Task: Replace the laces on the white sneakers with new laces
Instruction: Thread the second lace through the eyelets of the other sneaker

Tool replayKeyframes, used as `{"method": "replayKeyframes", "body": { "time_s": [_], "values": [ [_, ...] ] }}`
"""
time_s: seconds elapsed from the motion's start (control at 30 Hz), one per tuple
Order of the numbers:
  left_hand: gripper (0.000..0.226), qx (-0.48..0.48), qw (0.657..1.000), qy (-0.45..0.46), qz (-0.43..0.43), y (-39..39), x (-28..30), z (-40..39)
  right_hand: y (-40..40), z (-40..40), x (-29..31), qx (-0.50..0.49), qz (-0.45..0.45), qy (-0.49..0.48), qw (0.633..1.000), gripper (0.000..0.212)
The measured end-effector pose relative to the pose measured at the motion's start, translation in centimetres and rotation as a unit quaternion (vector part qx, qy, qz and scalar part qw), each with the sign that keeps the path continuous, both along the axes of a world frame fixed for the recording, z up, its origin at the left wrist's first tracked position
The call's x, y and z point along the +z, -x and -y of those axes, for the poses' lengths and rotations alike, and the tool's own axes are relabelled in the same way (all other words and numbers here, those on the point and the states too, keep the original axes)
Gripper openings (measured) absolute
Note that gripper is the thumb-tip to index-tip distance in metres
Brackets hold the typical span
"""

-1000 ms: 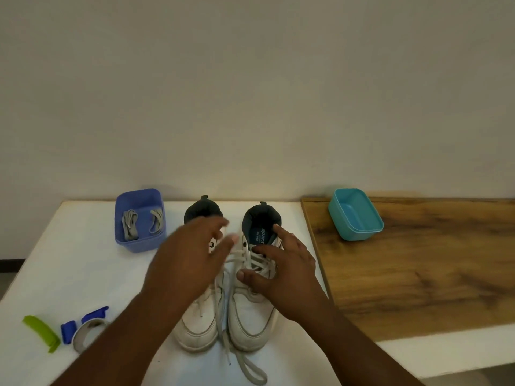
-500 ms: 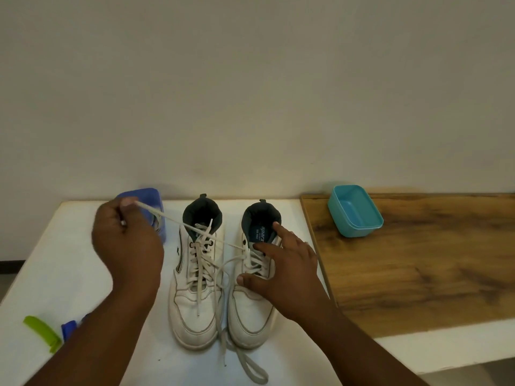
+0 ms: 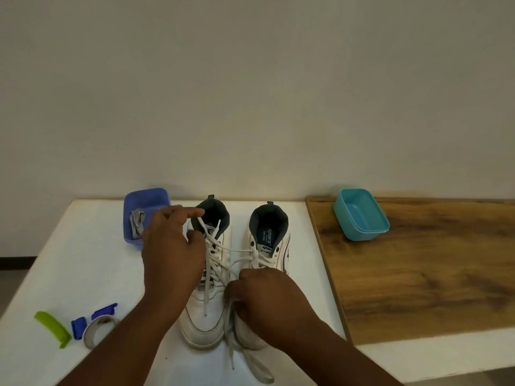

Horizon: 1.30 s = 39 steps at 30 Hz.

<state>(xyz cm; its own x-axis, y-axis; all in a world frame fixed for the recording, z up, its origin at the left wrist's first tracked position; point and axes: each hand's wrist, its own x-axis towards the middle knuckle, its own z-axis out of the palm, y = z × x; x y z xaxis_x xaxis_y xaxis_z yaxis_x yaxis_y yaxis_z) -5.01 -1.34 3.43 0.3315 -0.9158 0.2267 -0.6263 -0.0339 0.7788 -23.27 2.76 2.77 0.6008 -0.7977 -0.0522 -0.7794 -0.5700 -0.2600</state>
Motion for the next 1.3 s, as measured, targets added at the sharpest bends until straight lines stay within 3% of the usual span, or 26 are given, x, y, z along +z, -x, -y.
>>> {"method": "replayKeyframes", "body": {
  "time_s": [0.1,0.2,0.33,0.57,0.7,0.77,0.87,0.97,1.0,1.07,1.2,1.3],
  "values": [
    [0.049,-0.009,0.999,0.023,0.045,0.3,0.1,0.1,0.5,0.1,0.4,0.019,-0.005,-0.001,1.000,0.016],
    [0.047,-0.083,0.993,0.057,0.055,0.9,0.1,0.2,0.6,-0.1,0.5,0.027,-0.004,-0.002,1.000,0.017],
    [0.048,-0.120,0.990,0.076,0.022,1.2,-0.3,0.0,0.7,-0.3,0.7,-0.009,-0.016,-0.034,0.999,0.035],
    [0.050,-0.147,0.985,0.093,-0.008,1.0,0.0,0.1,0.7,-0.8,1.3,-0.001,-0.054,-0.041,0.998,0.035],
    [0.042,-0.204,0.974,0.103,-0.004,1.3,-0.3,0.0,0.7,-0.7,0.9,0.020,-0.057,-0.045,0.997,0.021],
    [0.038,-0.225,0.970,0.090,0.000,1.3,-0.4,0.1,0.9,-0.6,1.2,0.048,-0.002,-0.049,0.998,0.016],
    [0.037,-0.319,0.947,0.034,-0.010,1.3,-0.4,-0.1,1.2,-0.4,2.6,0.023,0.158,-0.083,0.984,0.008],
    [0.030,-0.404,0.891,-0.060,-0.200,2.1,0.3,-0.9,1.3,-0.3,3.6,-0.036,0.355,-0.141,0.923,0.003],
    [0.028,-0.401,0.878,-0.076,-0.249,2.4,0.6,-1.2,1.3,-0.3,3.9,-0.062,0.433,-0.177,0.882,0.005],
    [0.039,-0.383,0.884,-0.078,-0.257,2.8,0.7,-1.3,1.4,-0.2,4.5,-0.104,0.549,-0.246,0.792,0.010],
    [0.053,-0.364,0.928,-0.055,-0.056,2.7,-0.2,-0.8,2.2,0.4,5.8,-0.185,0.651,-0.245,0.695,0.028],
    [0.046,-0.353,0.928,-0.067,0.097,2.9,-0.4,-0.8,3.5,1.3,6.4,-0.258,0.737,-0.235,0.579,0.031]
  ]
}}
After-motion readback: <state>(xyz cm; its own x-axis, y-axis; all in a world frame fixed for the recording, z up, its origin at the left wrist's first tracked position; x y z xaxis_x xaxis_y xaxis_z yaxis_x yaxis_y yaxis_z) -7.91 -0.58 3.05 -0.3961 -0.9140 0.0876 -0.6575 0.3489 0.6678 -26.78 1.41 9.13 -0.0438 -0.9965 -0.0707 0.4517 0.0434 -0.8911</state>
